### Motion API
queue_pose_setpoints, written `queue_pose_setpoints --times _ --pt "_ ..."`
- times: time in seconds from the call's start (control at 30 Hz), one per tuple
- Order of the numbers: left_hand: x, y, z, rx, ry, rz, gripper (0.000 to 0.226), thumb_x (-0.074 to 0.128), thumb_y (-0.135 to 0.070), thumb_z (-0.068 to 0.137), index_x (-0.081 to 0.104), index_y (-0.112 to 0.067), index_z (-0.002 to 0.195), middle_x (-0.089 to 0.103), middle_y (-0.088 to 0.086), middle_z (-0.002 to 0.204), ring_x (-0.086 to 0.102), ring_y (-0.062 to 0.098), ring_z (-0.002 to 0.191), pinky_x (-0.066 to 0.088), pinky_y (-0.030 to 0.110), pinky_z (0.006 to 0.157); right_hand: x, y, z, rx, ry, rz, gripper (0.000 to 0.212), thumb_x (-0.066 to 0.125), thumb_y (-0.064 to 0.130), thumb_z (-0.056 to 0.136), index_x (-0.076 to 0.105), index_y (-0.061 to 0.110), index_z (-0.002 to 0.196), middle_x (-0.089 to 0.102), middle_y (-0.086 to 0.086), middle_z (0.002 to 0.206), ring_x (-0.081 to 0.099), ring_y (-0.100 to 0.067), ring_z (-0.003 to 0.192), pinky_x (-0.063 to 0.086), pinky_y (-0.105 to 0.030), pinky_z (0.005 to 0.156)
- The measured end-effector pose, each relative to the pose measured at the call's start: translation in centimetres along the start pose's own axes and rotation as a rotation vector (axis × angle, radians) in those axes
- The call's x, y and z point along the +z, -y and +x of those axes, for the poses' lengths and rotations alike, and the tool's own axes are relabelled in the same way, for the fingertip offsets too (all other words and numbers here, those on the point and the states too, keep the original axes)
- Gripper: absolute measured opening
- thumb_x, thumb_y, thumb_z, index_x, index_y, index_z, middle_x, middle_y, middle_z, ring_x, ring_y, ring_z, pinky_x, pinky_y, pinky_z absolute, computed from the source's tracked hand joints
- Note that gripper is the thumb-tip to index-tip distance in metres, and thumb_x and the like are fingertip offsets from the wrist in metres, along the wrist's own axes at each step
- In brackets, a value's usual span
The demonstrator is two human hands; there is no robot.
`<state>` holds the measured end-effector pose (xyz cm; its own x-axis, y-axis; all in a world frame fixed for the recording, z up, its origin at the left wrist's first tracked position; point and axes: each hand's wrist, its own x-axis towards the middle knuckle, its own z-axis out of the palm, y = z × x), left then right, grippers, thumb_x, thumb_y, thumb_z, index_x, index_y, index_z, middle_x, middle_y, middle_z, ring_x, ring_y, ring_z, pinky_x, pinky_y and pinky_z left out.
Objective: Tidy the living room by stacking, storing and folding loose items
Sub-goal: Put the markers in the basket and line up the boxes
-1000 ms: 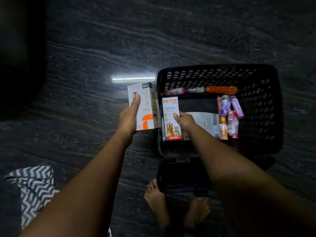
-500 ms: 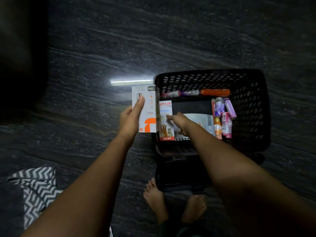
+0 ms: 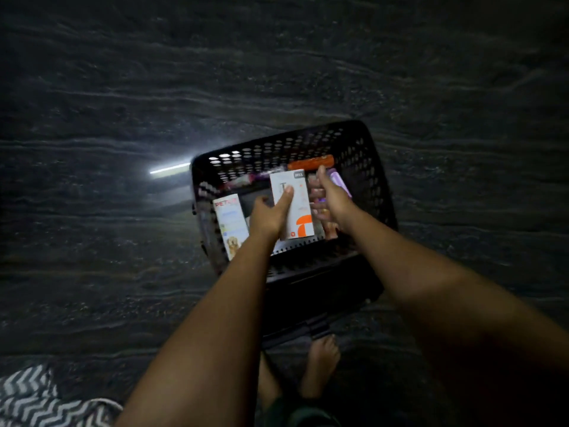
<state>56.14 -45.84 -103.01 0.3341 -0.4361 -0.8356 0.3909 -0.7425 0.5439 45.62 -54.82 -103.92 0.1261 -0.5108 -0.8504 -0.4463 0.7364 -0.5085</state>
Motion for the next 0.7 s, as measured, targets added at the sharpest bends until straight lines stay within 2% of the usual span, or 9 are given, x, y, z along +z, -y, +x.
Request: queue_pose_setpoints --times 0.07,0.1,0.17,0.23,0.33,0.4,0.47,0.57,0.7 --pt "3.1 1.5 1.0 0.008 0.025 0.09 0.07 0.062 -0.065 0.078 0.051 -0.015 0.125 0.062 0.009 0.122 0.062 0.029 0.106 0.051 0.045 0.093 -2.3 -0.8 1.0 -0.033 -0.005 -0.005 0.049 0.035 0.052 0.098 0.057 0.012 0.118 0.055 0.001 0.077 0.053 -0.011 0.064 0.041 -0.019 0.054" --pt "4.4 2.0 1.5 0.026 0.028 0.112 0.063 0.06 -0.062 0.081 0.053 -0.015 0.122 0.063 0.009 0.12 0.062 0.028 0.106 0.05 0.044 0.094 -3.1 -1.0 1.4 -0.062 -0.016 -0.068 0.042 0.039 0.047 0.099 0.057 0.012 0.114 0.059 -0.001 0.078 0.057 -0.011 0.062 0.044 -0.017 0.051" --pt "6.9 2.6 2.1 0.051 0.046 0.169 0.059 0.055 -0.059 0.086 0.057 -0.013 0.122 0.063 0.009 0.121 0.061 0.027 0.109 0.048 0.041 0.097 -4.8 -1.8 2.4 -0.125 -0.033 -0.318 0.044 0.042 0.046 0.099 0.061 0.008 0.113 0.069 -0.012 0.101 0.067 -0.017 0.083 0.054 -0.024 0.071" --pt "8.9 3.2 3.4 0.101 0.095 0.284 0.057 0.05 -0.057 0.09 0.06 -0.013 0.125 0.064 0.012 0.121 0.059 0.031 0.111 0.047 0.041 0.097 -6.4 -2.6 3.4 -0.189 -0.148 -0.54 0.047 0.043 0.044 0.098 0.057 0.006 0.123 0.062 -0.018 0.122 0.06 -0.03 0.109 0.047 -0.031 0.09" --pt "11.3 5.1 6.4 0.112 0.2 0.376 0.066 0.051 -0.053 0.079 0.055 -0.013 0.131 0.063 0.023 0.119 0.06 0.042 0.106 0.051 0.049 0.091 -7.8 -3.0 4.7 -0.199 -0.24 -0.718 0.044 0.047 0.035 0.099 0.049 0.005 0.131 0.055 -0.021 0.13 0.053 -0.034 0.118 0.041 -0.032 0.089" --pt "12.1 6.4 8.2 0.065 0.258 0.372 0.06 0.059 -0.041 0.077 0.053 -0.012 0.13 0.062 0.029 0.115 0.062 0.049 0.095 0.054 0.052 0.081 -8.2 -3.1 5.7 -0.205 -0.238 -0.826 0.044 0.05 0.031 0.097 0.047 0.007 0.134 0.055 -0.022 0.13 0.053 -0.035 0.118 0.042 -0.033 0.09" --pt "12.4 7.0 9.4 0.034 0.284 0.352 0.051 0.064 -0.02 0.081 0.051 -0.016 0.13 0.063 0.027 0.114 0.064 0.043 0.086 0.055 0.051 0.074 -8.2 -3.1 6.6 -0.233 -0.245 -0.921 0.045 0.052 0.024 0.097 0.043 0.01 0.138 0.054 -0.023 0.13 0.052 -0.037 0.118 0.043 -0.036 0.093" --pt "11.7 5.6 8.3 0.052 0.268 0.37 0.056 0.065 -0.011 0.073 0.052 -0.017 0.127 0.064 0.023 0.113 0.064 0.042 0.091 0.054 0.055 0.081 -7.7 -3.1 7.5 -0.255 -0.232 -1.1 0.049 0.051 0.019 0.097 0.037 0.016 0.144 0.049 -0.022 0.132 0.05 -0.038 0.119 0.043 -0.04 0.097" --pt "11.2 3.6 6.9 0.016 0.334 0.341 0.048 0.052 0.012 0.085 0.05 -0.011 0.126 0.06 0.021 0.1 0.054 0.026 0.069 0.051 0.044 0.072 -7.2 -2.8 8.2 -0.248 -0.236 -1.244 0.046 0.043 0.017 0.099 0.036 0.018 0.145 0.043 -0.018 0.138 0.046 -0.038 0.124 0.041 -0.041 0.099"
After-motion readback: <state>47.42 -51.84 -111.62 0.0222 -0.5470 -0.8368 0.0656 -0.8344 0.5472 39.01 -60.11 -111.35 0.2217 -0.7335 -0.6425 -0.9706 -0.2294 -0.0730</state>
